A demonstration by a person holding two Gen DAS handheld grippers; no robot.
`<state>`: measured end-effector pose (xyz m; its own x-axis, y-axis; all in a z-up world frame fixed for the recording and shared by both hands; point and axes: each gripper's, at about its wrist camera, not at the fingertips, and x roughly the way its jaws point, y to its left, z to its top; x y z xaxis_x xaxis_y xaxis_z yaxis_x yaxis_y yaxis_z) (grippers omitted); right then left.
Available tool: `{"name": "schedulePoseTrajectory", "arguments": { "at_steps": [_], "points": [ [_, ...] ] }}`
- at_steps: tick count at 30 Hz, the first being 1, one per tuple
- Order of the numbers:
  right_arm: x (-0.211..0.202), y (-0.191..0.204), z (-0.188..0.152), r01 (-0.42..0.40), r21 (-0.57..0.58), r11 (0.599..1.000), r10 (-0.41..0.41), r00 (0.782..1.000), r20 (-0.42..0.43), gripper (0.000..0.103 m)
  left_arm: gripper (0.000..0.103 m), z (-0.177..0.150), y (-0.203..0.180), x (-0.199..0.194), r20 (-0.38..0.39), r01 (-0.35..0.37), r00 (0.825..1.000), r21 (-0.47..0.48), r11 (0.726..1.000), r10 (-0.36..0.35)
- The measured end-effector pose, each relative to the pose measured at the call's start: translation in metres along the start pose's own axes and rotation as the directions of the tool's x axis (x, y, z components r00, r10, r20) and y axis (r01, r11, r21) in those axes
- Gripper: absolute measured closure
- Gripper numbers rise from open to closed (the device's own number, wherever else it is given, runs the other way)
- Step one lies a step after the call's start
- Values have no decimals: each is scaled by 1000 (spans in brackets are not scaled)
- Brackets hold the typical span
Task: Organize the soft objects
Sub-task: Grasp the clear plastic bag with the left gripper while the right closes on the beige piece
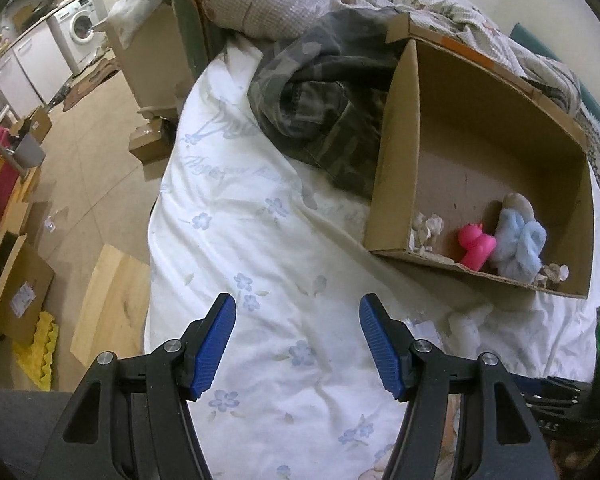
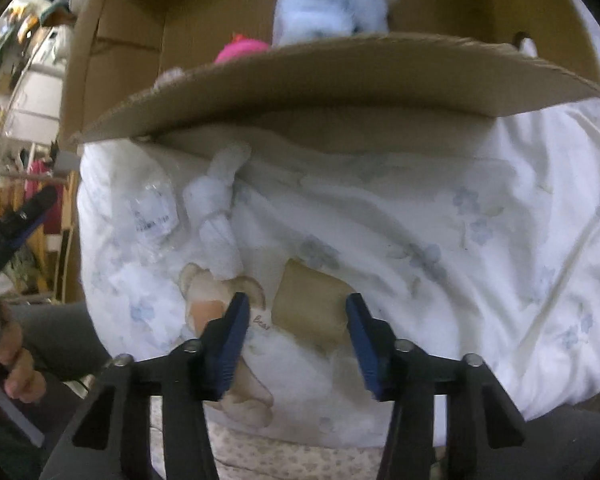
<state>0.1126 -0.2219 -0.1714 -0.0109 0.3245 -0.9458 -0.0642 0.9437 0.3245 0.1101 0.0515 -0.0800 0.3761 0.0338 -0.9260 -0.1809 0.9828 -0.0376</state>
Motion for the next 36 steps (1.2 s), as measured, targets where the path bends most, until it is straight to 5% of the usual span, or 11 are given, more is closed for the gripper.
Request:
{"name": "schedulePoseTrajectory", "arguments": {
  "at_steps": [3,5,8,17,28,32,36],
  "points": [
    [7,2,0,41,-23,999,-41,999,-13,68,42,-1,-6,5,-15,3,1000,14,1000,-3],
    [4,1,0,45,-25,999,-45,999,-2,86,42,-2,-10,8,-28,11,1000,21,1000,-10],
    [-8,1,0,0,-23,1000,0,1000,27,94,42,-3,-14,13,-46,23,999,21,1000,-22],
    [-57,1,-5,-100,-29,995,104,975,197,94,42,-10,-44,41,-153,117,982,22,993,-112],
    [-59,-5,-5,-93,-17,996,95,974,207,94,43,-16,-80,79,-247,135,962,75,988,-113],
    [-57,-2,-3,-79,-25,997,83,976,204,94,82,-20,-84,85,-279,143,954,83,986,-114],
    [-54,0,-3,-64,-30,997,69,978,196,94,85,-18,-80,85,-288,181,945,68,981,-154]
  ]
}}
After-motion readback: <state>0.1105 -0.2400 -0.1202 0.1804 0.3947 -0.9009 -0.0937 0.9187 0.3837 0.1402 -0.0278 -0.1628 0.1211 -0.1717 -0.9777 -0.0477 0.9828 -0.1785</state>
